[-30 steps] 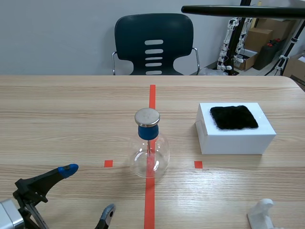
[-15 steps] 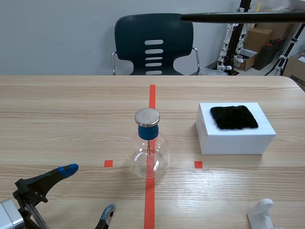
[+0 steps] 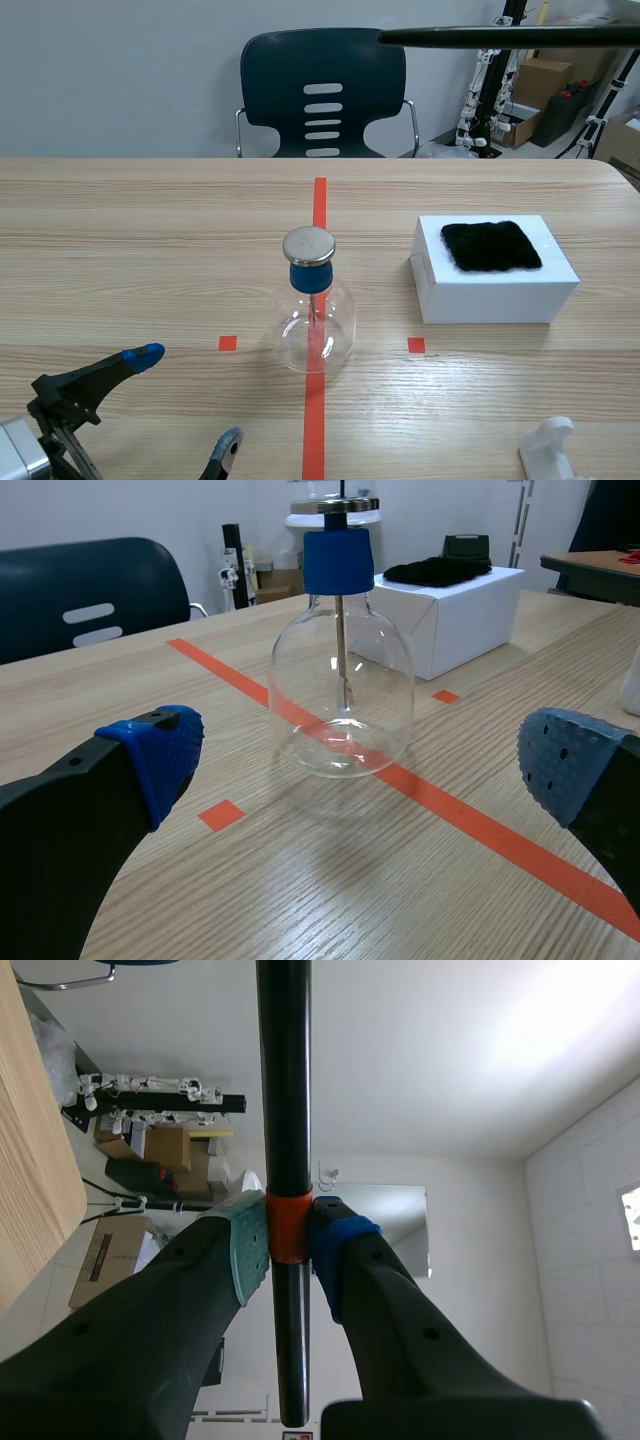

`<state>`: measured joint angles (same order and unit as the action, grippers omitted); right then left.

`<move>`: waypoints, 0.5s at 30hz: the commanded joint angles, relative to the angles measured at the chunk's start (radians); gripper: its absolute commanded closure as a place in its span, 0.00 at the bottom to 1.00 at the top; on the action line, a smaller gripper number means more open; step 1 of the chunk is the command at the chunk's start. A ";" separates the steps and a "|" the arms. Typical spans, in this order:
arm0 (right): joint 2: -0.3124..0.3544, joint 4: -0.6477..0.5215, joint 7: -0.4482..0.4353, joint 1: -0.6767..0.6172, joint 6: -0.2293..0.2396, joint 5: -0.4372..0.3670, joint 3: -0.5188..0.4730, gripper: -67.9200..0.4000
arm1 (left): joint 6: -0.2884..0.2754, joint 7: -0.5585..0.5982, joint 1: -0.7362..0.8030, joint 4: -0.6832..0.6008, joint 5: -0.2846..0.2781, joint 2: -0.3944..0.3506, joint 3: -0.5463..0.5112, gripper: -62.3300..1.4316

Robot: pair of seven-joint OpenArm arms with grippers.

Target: Do the electroscope experiment. move the rod toward and away from the electroscope

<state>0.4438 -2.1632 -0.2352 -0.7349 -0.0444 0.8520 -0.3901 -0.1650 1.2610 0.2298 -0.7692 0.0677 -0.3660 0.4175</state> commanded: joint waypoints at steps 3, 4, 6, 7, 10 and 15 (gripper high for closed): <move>0.013 -0.018 0.011 0.001 -0.014 -0.006 -0.003 0.97 | -0.001 0.014 0.002 -0.014 -0.003 0.000 -0.003 0.00; 0.013 -0.018 0.012 0.001 -0.014 -0.006 -0.003 0.97 | -0.001 0.014 0.002 -0.014 -0.003 0.000 -0.003 0.00; 0.013 -0.018 0.011 0.001 -0.014 -0.006 -0.003 0.97 | -0.001 0.014 0.002 -0.014 -0.003 0.000 -0.003 0.00; 0.013 -0.018 0.011 0.001 -0.014 -0.006 -0.003 0.97 | -0.001 0.014 0.002 -0.014 -0.003 0.000 -0.003 0.00; 0.013 -0.018 0.011 0.001 -0.014 -0.006 -0.003 0.97 | -0.001 0.014 0.002 -0.014 -0.003 0.000 -0.003 0.00; 0.013 -0.018 0.011 0.001 -0.014 -0.006 -0.003 0.97 | -0.001 0.014 0.002 -0.014 -0.003 0.000 -0.003 0.00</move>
<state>0.4438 -2.1632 -0.2283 -0.7349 -0.0444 0.8520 -0.3901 -0.1650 1.2610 0.2298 -0.7692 0.0677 -0.3660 0.4175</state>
